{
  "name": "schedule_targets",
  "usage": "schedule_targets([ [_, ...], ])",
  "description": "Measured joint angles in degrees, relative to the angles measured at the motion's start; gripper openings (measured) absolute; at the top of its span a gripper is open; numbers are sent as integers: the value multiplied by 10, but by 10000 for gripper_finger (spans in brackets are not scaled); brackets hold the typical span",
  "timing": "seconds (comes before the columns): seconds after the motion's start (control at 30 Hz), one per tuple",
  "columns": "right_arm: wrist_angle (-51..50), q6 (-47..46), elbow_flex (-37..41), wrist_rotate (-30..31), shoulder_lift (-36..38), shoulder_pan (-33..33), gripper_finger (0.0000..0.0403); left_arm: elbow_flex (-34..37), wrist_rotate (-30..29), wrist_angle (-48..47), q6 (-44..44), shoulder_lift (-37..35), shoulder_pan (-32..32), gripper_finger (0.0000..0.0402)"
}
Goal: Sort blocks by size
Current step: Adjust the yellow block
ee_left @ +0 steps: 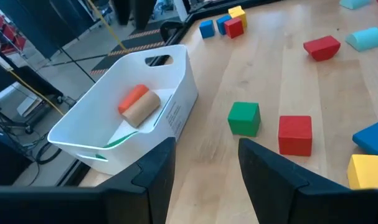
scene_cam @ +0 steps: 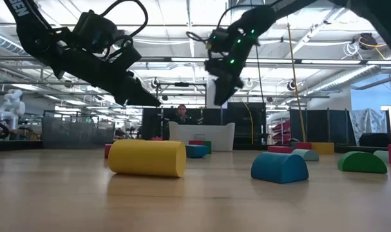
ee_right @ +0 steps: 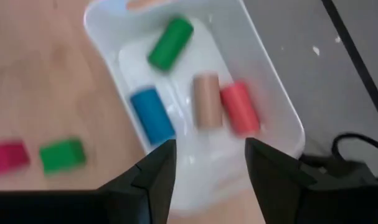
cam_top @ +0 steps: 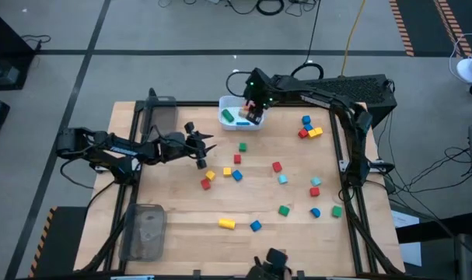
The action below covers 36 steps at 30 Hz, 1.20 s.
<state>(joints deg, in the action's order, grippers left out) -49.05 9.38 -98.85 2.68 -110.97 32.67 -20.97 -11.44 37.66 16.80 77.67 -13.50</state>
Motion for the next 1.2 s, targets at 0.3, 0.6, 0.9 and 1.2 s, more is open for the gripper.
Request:
schedule_targets([
  [0.3,-169,16,17,20,73,0,176,0,1,-22,-23,0,3,177],
  [0.6,-220,-5,117,72,155,22,176,0,4,-45,-45,0,5,177],
  [0.9,-201,-108,266,80,222,79,176,0,5,-47,-45,0,13,177],
  [1.2,-146,-214,375,84,234,132,176,0,4,-25,-44,0,13,177],
])
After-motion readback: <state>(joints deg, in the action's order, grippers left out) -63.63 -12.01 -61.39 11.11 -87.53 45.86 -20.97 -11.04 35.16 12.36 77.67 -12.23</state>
